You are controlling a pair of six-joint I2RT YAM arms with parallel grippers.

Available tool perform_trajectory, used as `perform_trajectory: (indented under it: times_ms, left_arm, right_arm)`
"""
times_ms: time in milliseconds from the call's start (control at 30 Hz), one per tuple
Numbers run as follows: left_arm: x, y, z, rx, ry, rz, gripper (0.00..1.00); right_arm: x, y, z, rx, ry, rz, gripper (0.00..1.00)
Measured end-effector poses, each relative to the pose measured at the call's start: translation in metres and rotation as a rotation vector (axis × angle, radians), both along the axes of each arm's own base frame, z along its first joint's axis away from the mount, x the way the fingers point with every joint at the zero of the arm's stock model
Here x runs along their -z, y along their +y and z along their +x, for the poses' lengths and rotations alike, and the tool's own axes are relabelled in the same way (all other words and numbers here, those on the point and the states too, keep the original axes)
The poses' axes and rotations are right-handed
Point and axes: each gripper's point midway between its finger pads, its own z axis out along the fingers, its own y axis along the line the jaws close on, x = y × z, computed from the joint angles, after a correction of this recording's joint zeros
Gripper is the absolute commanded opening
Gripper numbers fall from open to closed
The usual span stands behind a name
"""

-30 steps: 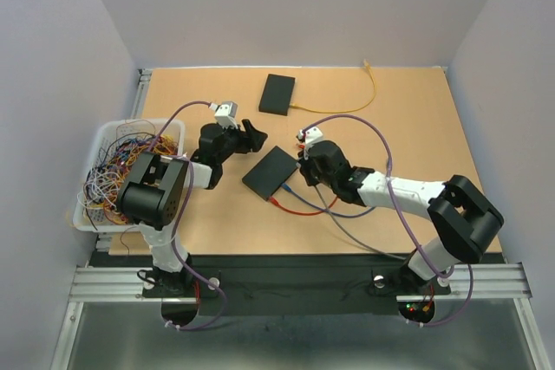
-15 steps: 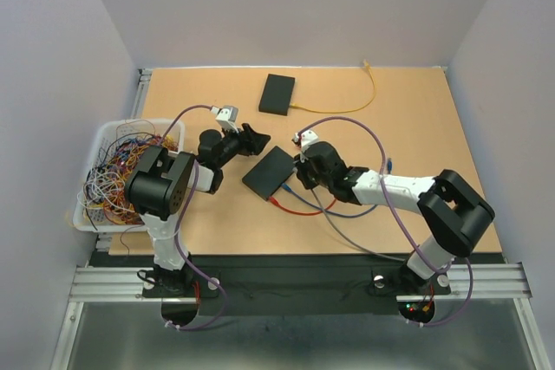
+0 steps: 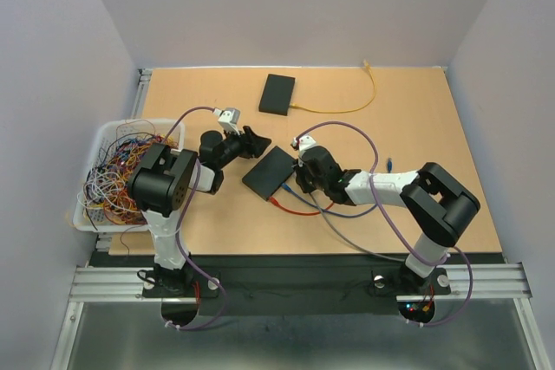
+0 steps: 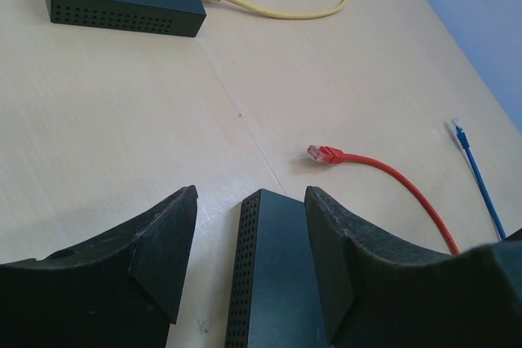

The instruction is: Insert the plug into the switch port

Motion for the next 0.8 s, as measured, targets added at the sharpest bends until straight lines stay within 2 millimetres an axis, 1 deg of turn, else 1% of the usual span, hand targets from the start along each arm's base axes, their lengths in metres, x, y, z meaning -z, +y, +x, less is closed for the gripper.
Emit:
perform_trajectory:
  times_ms: [167, 367, 800]
  left_arm:
    - [0.001, -0.004, 0.002, 0.022, -0.001, -0.003, 0.65]
    - [0.007, -0.006, 0.0, 0.041, 0.019, 0.0, 0.65]
    - [0.01, -0.013, 0.002, 0.078, 0.026, -0.004, 0.65]
  right_arm:
    - [-0.001, 0.002, 0.001, 0.002, -0.005, 0.016, 0.0]
    - [-0.002, 0.004, 0.001, -0.001, -0.007, 0.024, 0.0]
    - [-0.002, 0.01, -0.001, -0.019, 0.002, 0.052, 0.0]
